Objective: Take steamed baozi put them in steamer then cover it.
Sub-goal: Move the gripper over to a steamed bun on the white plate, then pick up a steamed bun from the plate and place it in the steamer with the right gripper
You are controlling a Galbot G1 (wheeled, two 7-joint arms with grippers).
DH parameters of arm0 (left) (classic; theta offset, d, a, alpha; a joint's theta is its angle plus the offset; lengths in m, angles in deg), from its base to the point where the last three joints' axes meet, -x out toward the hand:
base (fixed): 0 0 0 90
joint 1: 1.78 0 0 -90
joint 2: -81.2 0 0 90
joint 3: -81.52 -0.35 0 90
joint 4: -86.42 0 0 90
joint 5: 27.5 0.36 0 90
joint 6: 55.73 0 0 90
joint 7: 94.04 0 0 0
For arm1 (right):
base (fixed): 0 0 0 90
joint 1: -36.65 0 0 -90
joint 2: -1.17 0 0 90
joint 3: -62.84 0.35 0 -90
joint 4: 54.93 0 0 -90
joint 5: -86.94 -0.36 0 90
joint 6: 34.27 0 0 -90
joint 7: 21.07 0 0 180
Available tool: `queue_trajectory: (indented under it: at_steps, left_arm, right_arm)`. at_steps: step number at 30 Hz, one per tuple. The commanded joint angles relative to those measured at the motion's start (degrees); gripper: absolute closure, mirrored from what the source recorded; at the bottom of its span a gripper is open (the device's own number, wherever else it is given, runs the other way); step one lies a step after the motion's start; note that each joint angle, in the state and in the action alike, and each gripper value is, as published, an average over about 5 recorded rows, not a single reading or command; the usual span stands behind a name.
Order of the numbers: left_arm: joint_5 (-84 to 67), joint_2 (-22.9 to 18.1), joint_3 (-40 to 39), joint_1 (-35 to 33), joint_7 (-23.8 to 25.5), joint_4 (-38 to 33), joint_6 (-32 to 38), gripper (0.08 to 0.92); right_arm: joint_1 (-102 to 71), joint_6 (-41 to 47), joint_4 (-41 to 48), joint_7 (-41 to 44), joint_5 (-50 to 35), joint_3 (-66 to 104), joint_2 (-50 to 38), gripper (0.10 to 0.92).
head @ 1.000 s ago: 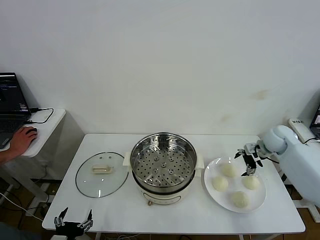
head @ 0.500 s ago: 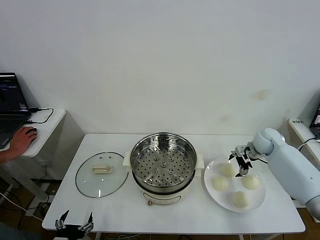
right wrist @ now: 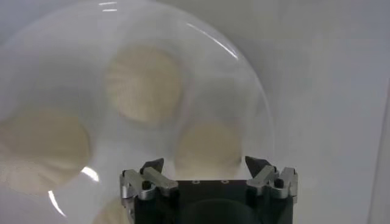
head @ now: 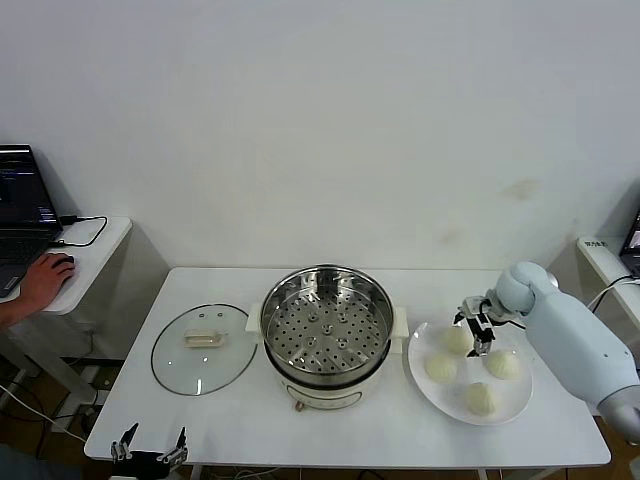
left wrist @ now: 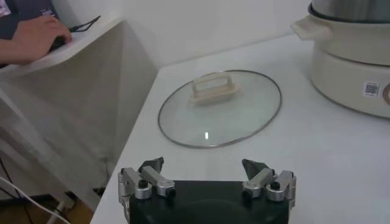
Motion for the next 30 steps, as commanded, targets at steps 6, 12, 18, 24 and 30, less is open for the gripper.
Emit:
queue_trajectory:
  at_steps: [6, 12, 18, 24, 30]
  left_arm:
    - [0.38, -0.08, -0.31, 0.18, 0.02, 0.24, 0.11, 0.177]
    - [0.52, -0.13, -0.38, 0.11, -0.02, 0.22, 0.18, 0.177]
    - [0.69, -0.27, -0.76, 0.20, -0.27, 0.24, 0.30, 0.177]
    - [0.68, -0.36, -1.09, 0.64, -0.41, 0.27, 0.39, 0.177]
    - [0.52, -0.01, -0.72, 0.65, -0.37, -0.90, 0.41, 0.177]
  right_arm:
    - [0.23, 0.03, 1.23, -1.48, 0.01, -0.26, 0.53, 0.353]
    - [0.40, 0.08, 0.97, -1.45, -0.69, -0.16, 0.11, 0.383]
    - [1.64, 0.85, -1.46, -0.09, -4.58, -0.68, -1.92, 0.413]
    - [6.49, 2.14, -5.56, 1.82, -10.44, -3.65, -4.79, 0.415]
    - [20.91, 4.08, -8.09, 5.12, -20.91, -13.10, -5.67, 0.407]
